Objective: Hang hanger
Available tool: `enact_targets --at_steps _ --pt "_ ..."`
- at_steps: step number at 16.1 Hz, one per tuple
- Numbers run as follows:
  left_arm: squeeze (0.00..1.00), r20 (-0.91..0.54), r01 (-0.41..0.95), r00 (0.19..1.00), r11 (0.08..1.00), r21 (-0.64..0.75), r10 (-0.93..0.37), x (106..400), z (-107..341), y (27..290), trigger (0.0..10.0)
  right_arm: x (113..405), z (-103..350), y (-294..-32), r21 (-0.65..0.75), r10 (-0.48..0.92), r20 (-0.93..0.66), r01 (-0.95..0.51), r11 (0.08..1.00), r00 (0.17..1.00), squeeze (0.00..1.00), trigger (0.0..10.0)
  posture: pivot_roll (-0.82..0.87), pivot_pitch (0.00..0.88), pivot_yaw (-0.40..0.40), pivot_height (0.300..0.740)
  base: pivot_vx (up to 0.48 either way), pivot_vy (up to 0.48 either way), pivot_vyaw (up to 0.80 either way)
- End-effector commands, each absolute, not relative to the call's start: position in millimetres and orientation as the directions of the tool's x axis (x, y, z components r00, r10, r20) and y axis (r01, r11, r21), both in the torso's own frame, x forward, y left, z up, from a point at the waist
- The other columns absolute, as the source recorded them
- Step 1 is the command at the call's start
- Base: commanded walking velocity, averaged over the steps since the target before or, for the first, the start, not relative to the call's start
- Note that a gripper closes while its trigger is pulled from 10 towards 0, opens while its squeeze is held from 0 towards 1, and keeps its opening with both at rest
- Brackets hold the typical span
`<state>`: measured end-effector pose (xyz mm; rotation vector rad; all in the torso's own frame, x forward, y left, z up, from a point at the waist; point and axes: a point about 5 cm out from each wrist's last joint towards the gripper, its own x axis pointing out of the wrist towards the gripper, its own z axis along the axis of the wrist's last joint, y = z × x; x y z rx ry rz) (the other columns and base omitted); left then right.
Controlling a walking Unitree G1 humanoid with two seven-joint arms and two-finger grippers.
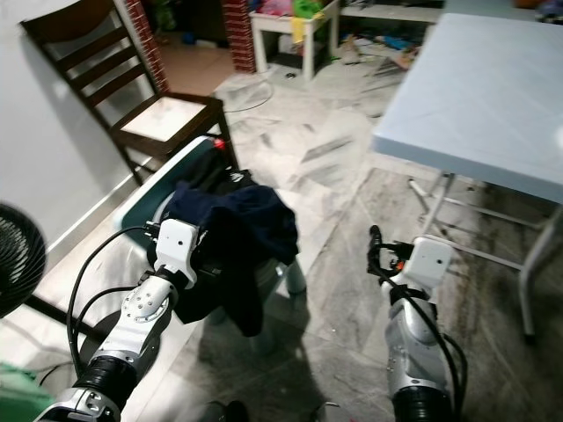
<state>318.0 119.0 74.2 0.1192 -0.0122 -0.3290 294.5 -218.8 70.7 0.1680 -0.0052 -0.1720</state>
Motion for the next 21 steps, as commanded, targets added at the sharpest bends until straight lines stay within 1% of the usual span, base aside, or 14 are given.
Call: enact_targets --at_steps 1,4,8,14,15,17,18,19,20,21 --pt "0.00 0.000 0.323 0.945 0.938 0.124 -0.326 320.6 77.0 119.6 0.0 292.2 70.5 -218.8 0.162 -0.167 -0.013 0.167 0.973 0.986 0.00 10.0 -0.12 0.086 0.072 0.740 0.000 -0.334 0.00" --pt "0.00 0.012 0.326 0.944 0.938 0.117 -0.330 323.4 78.4 116.4 0.0 287.0 69.1 -221.3 0.153 -0.166 -0.024 0.168 0.974 0.986 0.00 10.0 -0.13 0.100 0.067 0.740 0.000 -0.471 0.00" --pt "0.00 0.013 0.324 0.945 0.940 0.108 -0.327 324.3 78.1 113.1 0.0 287.3 70.6 -226.5 0.141 -0.175 -0.030 0.178 0.974 0.984 0.00 10.0 -0.15 0.097 0.063 0.740 0.000 -0.468 0.00" --pt "0.00 0.018 0.353 0.934 0.932 0.085 -0.356 325.1 77.6 101.5 0.0 284.1 72.0 -229.3 0.129 -0.182 -0.034 0.185 0.974 0.983 0.00 10.0 -0.18 0.095 0.061 0.740 0.000 -0.449 -0.80" --pt "0.00 0.022 0.374 0.926 0.924 0.085 -0.377 325.2 79.2 94.5 0.0 279.7 69.4 -229.1 0.128 -0.185 -0.043 0.189 0.974 0.982 0.00 10.0 -0.19 0.094 0.068 0.740 0.000 -0.416 -0.55" --pt "0.00 0.031 0.383 0.922 0.920 0.078 -0.386 326.9 82.5 90.3 0.0 277.2 67.9 -230.0 0.129 -0.192 -0.048 0.197 0.972 0.980 0.00 10.0 -0.20 0.091 0.071 0.740 0.000 -0.262 -0.43" --pt "0.00 0.040 0.387 0.920 0.919 0.074 -0.391 328.1 84.9 88.6 0.7 276.5 67.2 -229.1 0.130 -0.192 -0.049 0.197 0.972 0.980 0.00 10.0 -0.20 0.087 0.073 0.740 0.000 0.000 0.00" --pt "0.00 0.057 0.396 0.915 0.916 0.062 -0.400 330.7 90.1 84.7 7.3 275.8 66.6 -227.1 0.129 -0.190 -0.051 0.195 0.972 0.980 0.00 10.0 -0.20 0.076 0.077 0.740 0.000 0.000 0.00" --pt "0.00 0.067 0.403 0.911 0.914 0.051 -0.406 333.3 94.2 79.5 10.0 276.2 65.8 -226.4 0.127 -0.191 -0.054 0.196 0.972 0.980 0.00 10.0 -0.21 0.065 0.078 0.740 0.000 0.000 0.00" --pt "0.00 0.063 0.401 0.913 0.915 0.048 -0.404 334.4 94.2 77.5 10.0 276.8 65.3 -226.1 0.127 -0.191 -0.057 0.197 0.972 0.980 0.00 10.0 -0.21 0.044 0.083 0.740 0.000 0.000 0.00"
